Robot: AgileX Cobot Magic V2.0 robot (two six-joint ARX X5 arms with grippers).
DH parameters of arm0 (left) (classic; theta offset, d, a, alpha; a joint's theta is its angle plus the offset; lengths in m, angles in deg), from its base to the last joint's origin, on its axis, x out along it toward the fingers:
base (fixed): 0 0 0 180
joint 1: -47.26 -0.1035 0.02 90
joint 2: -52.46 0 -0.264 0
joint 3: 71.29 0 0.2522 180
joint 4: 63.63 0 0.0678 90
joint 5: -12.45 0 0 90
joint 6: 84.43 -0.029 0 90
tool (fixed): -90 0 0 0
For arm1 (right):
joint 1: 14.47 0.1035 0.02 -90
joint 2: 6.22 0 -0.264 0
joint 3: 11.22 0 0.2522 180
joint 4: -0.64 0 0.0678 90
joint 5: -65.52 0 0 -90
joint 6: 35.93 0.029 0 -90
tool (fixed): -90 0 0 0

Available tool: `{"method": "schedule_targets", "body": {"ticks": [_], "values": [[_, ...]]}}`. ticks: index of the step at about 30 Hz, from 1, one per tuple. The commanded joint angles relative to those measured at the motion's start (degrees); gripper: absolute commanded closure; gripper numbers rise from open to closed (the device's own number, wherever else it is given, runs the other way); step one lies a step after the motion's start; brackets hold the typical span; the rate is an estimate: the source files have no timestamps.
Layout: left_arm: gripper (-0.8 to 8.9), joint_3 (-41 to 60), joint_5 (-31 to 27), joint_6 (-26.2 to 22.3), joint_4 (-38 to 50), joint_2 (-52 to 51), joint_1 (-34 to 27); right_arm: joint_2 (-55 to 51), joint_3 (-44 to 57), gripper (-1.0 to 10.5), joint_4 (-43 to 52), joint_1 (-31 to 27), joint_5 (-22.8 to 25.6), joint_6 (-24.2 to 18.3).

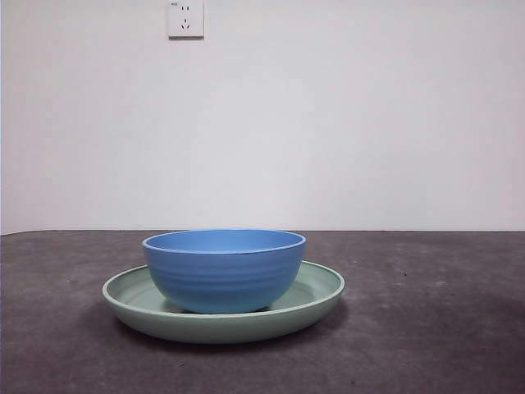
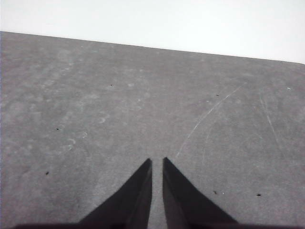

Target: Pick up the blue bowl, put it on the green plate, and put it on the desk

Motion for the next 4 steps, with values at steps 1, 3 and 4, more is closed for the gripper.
{"method": "schedule_targets", "body": {"ticks": [1,3,4], "values": [[7.86,1.2,0.1,-0.9,-0.3,-0.1,0.0,0.0,0.3,9.1,0.5,-0.1,0.0,0.6],[7.86,1.2,0.1,-0.9,-0.3,-0.1,0.0,0.0,0.3,9.1,0.5,-0.1,0.0,0.6],[7.86,1.2,0.1,-0.9,-0.3,-0.1,0.0,0.0,0.3,9.1,0.5,-0.1,0.0,0.6]]}}
